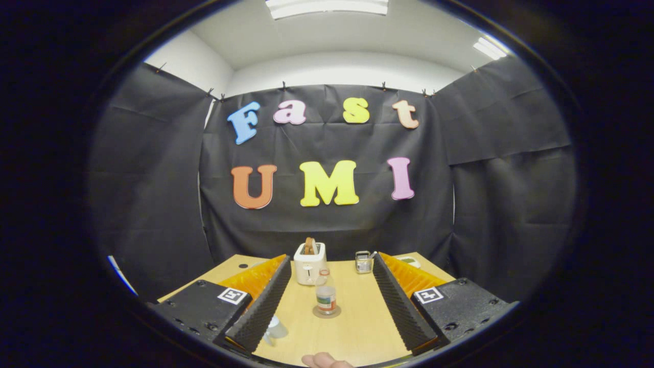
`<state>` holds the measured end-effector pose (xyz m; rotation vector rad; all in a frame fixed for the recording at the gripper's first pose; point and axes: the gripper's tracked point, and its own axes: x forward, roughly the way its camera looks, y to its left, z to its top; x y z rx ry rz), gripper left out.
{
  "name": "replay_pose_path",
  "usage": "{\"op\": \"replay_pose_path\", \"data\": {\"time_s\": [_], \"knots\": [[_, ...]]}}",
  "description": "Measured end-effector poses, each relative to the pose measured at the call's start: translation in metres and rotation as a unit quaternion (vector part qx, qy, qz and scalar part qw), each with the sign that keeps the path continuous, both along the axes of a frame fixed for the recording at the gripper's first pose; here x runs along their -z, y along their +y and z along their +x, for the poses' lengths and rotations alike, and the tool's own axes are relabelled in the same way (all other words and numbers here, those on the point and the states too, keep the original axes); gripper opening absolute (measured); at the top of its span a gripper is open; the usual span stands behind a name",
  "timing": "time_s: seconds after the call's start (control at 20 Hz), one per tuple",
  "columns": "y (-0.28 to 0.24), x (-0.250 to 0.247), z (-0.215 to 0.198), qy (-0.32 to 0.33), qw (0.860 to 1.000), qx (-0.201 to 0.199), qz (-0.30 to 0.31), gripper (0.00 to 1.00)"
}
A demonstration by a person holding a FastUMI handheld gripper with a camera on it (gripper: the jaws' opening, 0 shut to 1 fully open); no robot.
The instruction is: Take the bottle from table, then pour the juice into the cup, finally place the bottle on the coaster
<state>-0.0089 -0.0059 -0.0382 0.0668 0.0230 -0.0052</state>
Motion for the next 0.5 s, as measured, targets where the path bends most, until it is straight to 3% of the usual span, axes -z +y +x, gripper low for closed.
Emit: {"op": "replay_pose_path", "data": {"time_s": [0.25, 0.5], "knots": [[-0.005, -0.035, -0.030, 0.000, 0.999, -0.010, 0.032, 1.00], [-0.011, -0.064, -0.049, -0.027, 1.000, 0.004, 0.006, 1.00]]}}
